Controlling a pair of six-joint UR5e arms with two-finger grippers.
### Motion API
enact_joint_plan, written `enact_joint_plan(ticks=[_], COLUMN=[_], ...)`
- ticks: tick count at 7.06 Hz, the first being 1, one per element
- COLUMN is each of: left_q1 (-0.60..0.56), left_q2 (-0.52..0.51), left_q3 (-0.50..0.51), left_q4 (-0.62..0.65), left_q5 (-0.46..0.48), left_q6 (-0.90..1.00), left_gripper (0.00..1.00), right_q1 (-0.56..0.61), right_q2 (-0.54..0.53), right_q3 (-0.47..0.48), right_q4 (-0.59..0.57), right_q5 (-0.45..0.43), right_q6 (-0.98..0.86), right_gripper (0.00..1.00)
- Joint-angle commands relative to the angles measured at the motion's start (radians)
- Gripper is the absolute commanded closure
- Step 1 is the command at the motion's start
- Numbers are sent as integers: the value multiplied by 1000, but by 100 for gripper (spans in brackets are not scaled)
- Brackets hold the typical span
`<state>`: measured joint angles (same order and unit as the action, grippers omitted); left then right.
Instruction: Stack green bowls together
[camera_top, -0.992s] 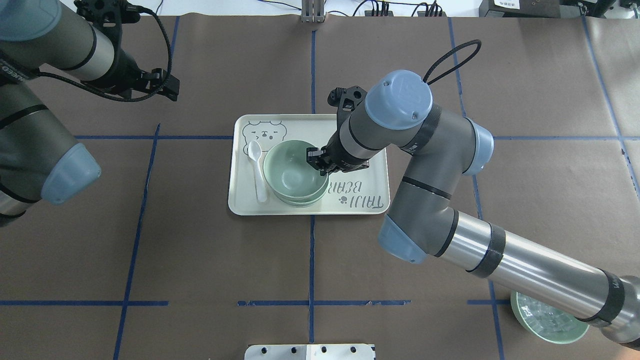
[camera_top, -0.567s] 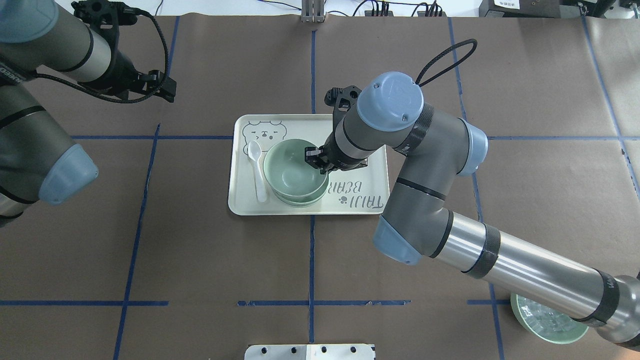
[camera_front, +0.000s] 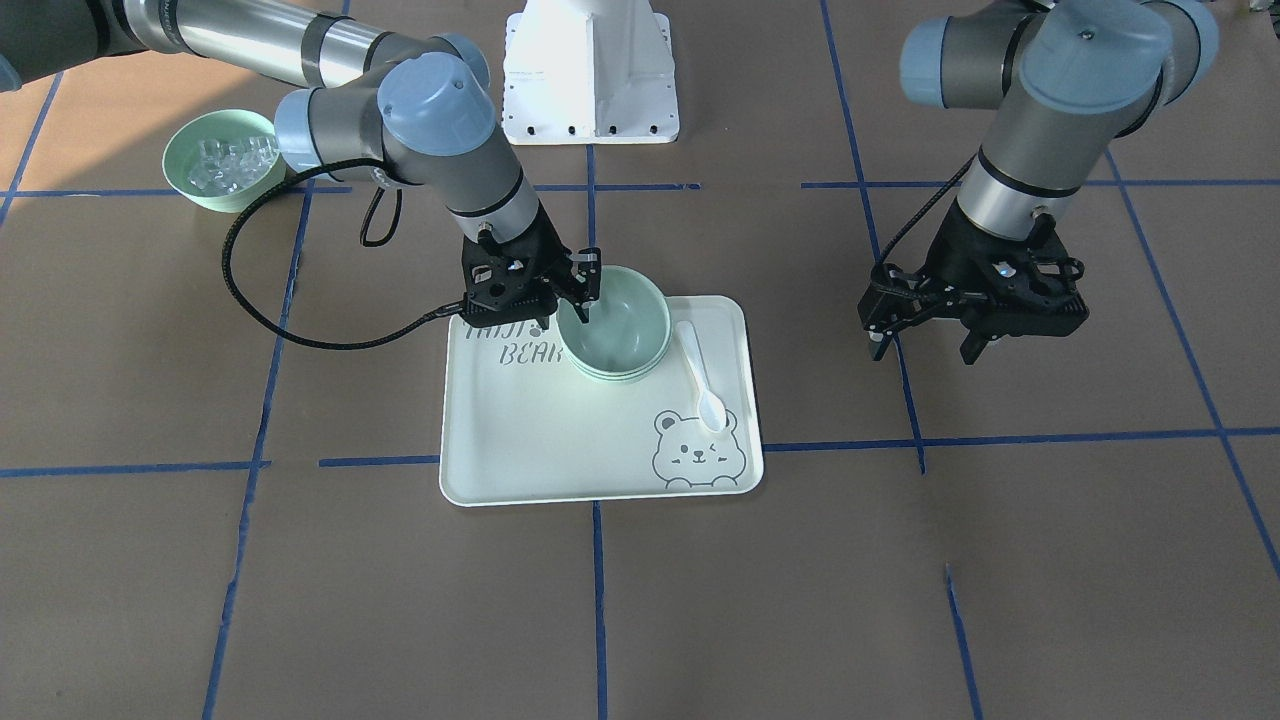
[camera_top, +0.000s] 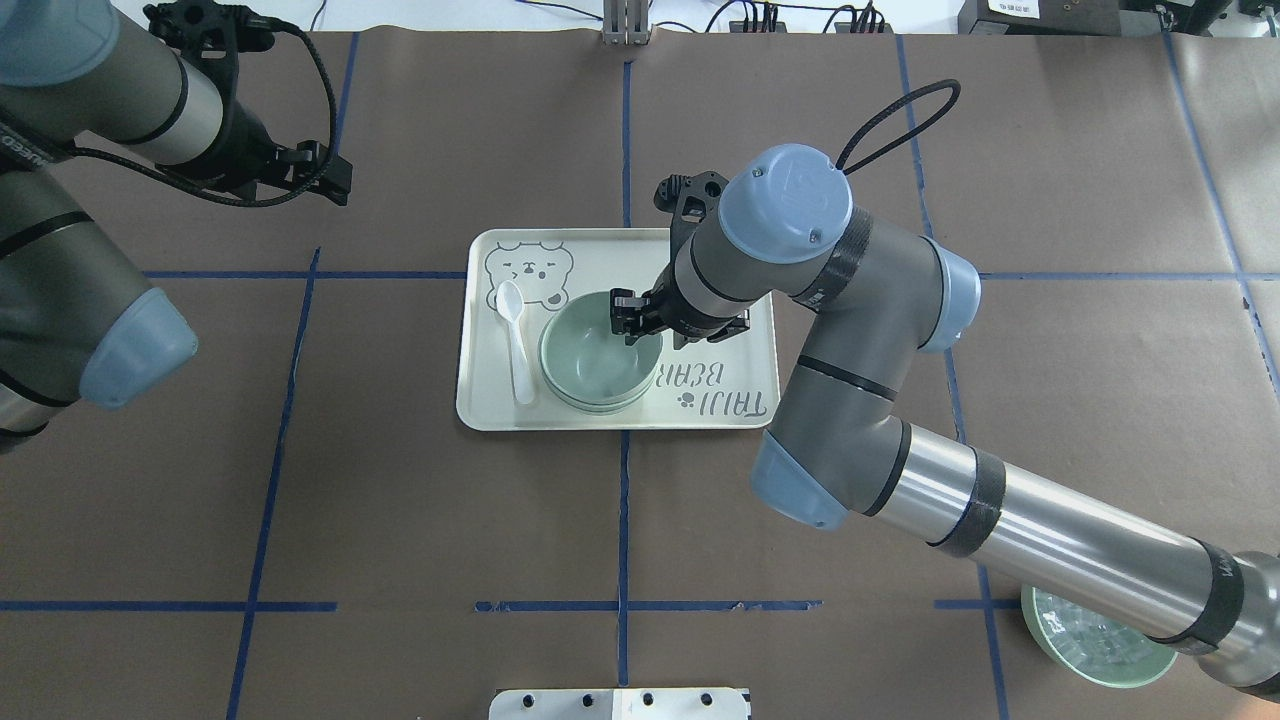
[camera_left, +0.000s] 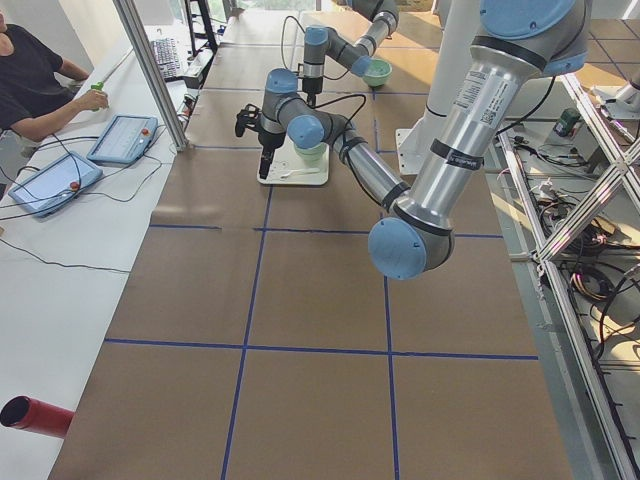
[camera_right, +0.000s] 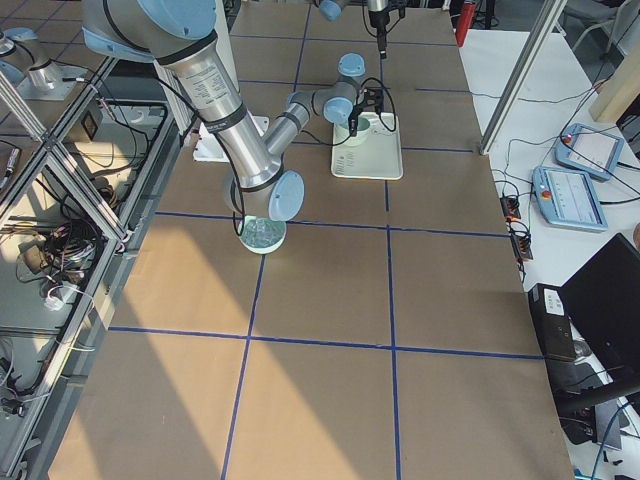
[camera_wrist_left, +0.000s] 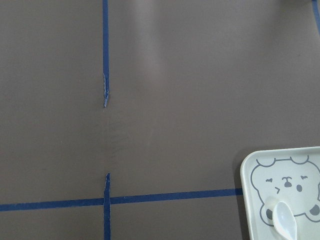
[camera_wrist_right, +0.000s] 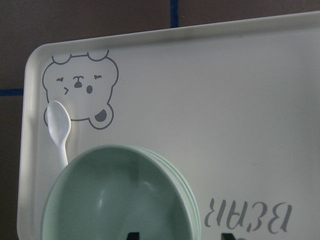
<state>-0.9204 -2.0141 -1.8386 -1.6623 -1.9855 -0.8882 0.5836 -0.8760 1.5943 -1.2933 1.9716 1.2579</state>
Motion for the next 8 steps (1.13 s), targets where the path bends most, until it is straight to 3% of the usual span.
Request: enact_joint_plan(ticks=[1, 5, 8], left_q1=[0, -90, -305], left_q2=[3, 90, 227], left_q3=[2, -4, 31], left_q4=[1, 7, 10], left_q5=[1, -42, -156], left_q6=[3, 232, 619], left_gripper=[0, 0, 0], right_q1=[28, 143, 383], right_q2=[-12, -170, -392], right_q3=[7, 264, 328], right_q4=[-4, -309, -310], right_q5=[12, 30, 224], right_q6=[-5, -297, -629], right_gripper=[0, 0, 0])
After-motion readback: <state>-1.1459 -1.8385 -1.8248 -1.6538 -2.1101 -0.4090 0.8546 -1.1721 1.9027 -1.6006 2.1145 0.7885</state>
